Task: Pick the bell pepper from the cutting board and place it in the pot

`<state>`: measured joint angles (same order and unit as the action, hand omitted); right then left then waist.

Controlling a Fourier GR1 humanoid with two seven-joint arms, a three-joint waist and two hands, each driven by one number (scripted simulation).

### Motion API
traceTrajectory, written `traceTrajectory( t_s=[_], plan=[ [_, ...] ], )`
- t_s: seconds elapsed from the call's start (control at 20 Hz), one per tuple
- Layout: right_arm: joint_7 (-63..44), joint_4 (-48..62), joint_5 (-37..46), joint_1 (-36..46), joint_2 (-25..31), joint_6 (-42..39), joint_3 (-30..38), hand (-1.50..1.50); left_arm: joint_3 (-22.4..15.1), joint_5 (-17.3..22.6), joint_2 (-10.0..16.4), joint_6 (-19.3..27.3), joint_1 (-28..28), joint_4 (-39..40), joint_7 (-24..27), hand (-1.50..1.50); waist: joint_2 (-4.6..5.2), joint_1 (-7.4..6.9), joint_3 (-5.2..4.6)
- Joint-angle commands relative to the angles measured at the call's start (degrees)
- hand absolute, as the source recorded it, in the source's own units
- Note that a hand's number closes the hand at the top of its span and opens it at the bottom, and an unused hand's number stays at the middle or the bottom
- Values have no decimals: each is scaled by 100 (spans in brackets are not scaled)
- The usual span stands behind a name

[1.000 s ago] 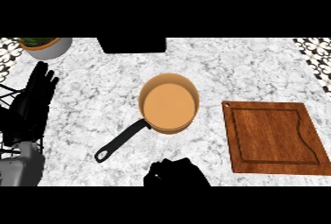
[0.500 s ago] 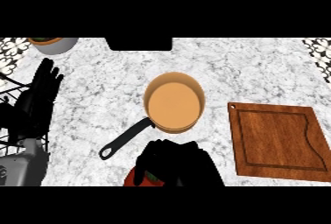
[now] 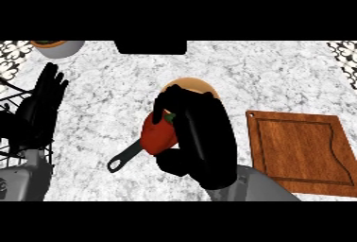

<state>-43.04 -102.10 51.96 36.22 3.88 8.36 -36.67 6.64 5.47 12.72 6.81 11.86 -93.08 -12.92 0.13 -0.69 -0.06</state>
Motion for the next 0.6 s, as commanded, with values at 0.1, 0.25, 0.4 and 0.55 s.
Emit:
traceTrajectory(
  t_s=[0.1,0.25,0.4,0.55],
  plan=[
    [616,1667,734,398,-29,423,270,150,91,58,48,-161,5,175,213,0,9,6,4],
    [1373,2364,419,610,-50,569,791,150,37,-116,-74,20,190,376,209,0,8,31,5],
    [1708,3296,395,668,-294,795,882,150,6,-155,-44,77,210,112,-52,0,13,4,6],
    [1568,3692,-586,918,-381,736,1138,150,-42,-112,-53,86,356,15,-318,0,24,-48,8]
  ],
)
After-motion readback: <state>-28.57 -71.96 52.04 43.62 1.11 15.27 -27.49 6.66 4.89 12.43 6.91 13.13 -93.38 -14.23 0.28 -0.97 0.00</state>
